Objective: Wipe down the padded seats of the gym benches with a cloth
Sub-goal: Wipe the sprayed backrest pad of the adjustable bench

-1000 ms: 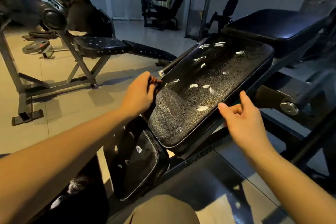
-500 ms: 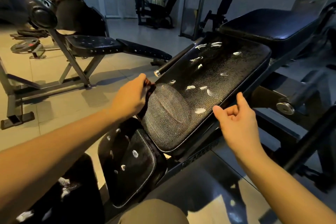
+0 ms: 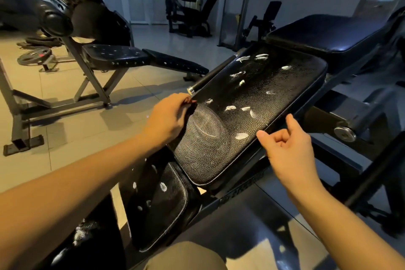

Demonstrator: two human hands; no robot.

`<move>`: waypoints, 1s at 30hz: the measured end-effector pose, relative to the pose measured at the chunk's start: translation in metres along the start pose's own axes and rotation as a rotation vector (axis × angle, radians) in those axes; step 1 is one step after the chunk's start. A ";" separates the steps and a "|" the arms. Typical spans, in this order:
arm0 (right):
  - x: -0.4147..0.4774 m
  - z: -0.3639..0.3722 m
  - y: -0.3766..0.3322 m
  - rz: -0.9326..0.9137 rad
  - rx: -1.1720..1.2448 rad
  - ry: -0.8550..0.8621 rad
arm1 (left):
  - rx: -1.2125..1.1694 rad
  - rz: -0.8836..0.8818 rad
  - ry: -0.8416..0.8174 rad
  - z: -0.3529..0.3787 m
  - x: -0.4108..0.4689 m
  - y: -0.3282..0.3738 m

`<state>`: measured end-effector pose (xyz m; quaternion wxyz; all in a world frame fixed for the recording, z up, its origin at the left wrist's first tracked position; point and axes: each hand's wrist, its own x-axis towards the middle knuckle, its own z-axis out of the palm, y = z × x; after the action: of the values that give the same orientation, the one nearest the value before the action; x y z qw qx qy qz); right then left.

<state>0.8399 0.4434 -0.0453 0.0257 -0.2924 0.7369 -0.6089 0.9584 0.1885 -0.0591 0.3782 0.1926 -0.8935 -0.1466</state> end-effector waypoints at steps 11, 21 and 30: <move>-0.001 -0.002 -0.003 -0.009 -0.041 -0.005 | -0.164 0.167 -0.047 -0.008 -0.039 0.017; 0.000 -0.001 -0.004 0.004 -0.044 -0.013 | -0.121 0.235 0.012 0.004 -0.048 0.055; -0.003 0.001 -0.009 -0.012 -0.069 0.001 | 0.013 -0.085 0.124 0.001 0.011 0.007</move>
<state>0.8463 0.4433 -0.0387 0.0116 -0.2973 0.7557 -0.5834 0.9487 0.1900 -0.0501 0.4248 0.2415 -0.8604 -0.1445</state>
